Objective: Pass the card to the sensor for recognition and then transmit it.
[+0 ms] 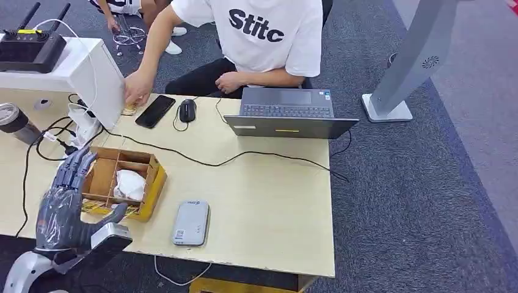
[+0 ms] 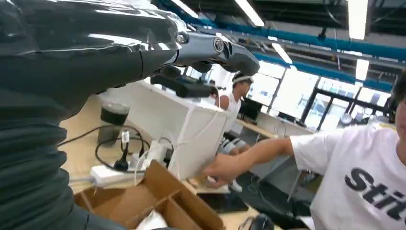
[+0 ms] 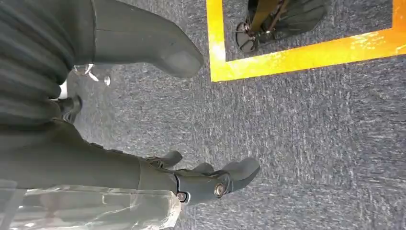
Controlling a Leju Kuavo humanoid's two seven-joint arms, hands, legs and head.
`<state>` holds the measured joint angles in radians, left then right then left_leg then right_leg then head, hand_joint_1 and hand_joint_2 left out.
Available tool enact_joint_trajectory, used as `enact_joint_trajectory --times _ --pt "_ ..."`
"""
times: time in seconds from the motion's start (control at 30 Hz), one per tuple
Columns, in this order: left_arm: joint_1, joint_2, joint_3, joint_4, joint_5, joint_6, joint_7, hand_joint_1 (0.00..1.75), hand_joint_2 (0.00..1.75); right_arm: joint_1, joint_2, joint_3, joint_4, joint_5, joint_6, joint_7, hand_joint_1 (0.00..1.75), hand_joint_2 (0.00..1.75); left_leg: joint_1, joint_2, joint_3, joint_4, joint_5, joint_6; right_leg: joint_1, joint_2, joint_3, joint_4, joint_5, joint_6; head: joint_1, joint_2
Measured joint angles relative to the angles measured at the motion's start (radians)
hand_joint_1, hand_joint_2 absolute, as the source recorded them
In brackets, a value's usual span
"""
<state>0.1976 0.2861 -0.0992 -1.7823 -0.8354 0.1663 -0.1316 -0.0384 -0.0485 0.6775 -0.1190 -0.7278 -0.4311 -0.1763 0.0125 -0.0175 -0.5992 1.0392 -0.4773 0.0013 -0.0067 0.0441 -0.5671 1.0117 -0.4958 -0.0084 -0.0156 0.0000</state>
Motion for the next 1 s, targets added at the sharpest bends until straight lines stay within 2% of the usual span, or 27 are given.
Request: enact_joint_trajectory --times 0.13,0.33,0.5,0.67,0.77,0.9,1.0 --pt "0.07 0.015 -0.021 -0.044 0.077 -0.053 0.029 0.0 1.75 0.001 0.005 0.002 0.002 -0.015 -0.001 0.012 0.0 1.75 0.0 -0.001 0.0 0.0 0.0 0.0 0.0 -0.001 0.001 0.0 0.0 0.0 0.0 0.0" --pt "0.121 0.056 -0.049 -0.075 0.075 -0.056 0.051 0.0 1.75 0.004 0.012 0.007 0.002 -0.023 0.0 0.015 0.0 1.75 0.0 -0.003 0.0 0.0 0.0 0.0 0.0 -0.003 0.002 0.0 0.0 0.0 0.0 0.0" --pt "0.166 0.119 -0.09 -0.087 0.04 -0.052 0.111 0.0 1.75 0.004 0.016 0.019 0.002 -0.03 0.001 0.02 0.0 1.75 0.0 -0.005 0.0 0.0 0.0 0.0 0.0 -0.005 0.002 0.0 0.0 0.0 0.0 0.0" --pt "0.195 0.192 -0.13 -0.088 -0.051 -0.051 0.24 0.0 1.75 0.004 0.019 0.034 0.003 -0.041 0.001 0.03 0.0 1.75 0.0 -0.005 0.0 0.0 0.0 0.0 0.0 -0.005 0.002 0.0 0.0 0.0 0.0 0.0" --pt "0.2 0.23 -0.151 -0.088 -0.157 -0.046 0.323 0.0 1.75 0.004 0.021 0.042 0.004 -0.049 0.002 0.036 0.0 1.75 0.0 -0.005 0.0 0.0 0.0 0.0 0.0 -0.005 0.002 0.0 0.0 0.0 0.0 0.0" --pt "0.193 0.24 -0.172 -0.076 -0.271 -0.047 0.402 0.0 1.75 0.004 0.025 0.055 0.005 -0.054 0.002 0.039 0.0 1.75 0.0 -0.005 0.0 0.0 0.0 0.0 0.0 -0.005 0.002 0.0 0.0 0.0 0.0 0.0" --pt "0.174 0.236 -0.19 -0.038 -0.4 -0.046 0.474 0.0 1.75 0.003 0.029 0.062 0.005 -0.059 0.002 0.039 0.0 1.75 0.0 -0.006 0.0 0.0 0.0 0.0 0.0 -0.005 0.003 0.0 0.0 0.0 0.0 0.0"
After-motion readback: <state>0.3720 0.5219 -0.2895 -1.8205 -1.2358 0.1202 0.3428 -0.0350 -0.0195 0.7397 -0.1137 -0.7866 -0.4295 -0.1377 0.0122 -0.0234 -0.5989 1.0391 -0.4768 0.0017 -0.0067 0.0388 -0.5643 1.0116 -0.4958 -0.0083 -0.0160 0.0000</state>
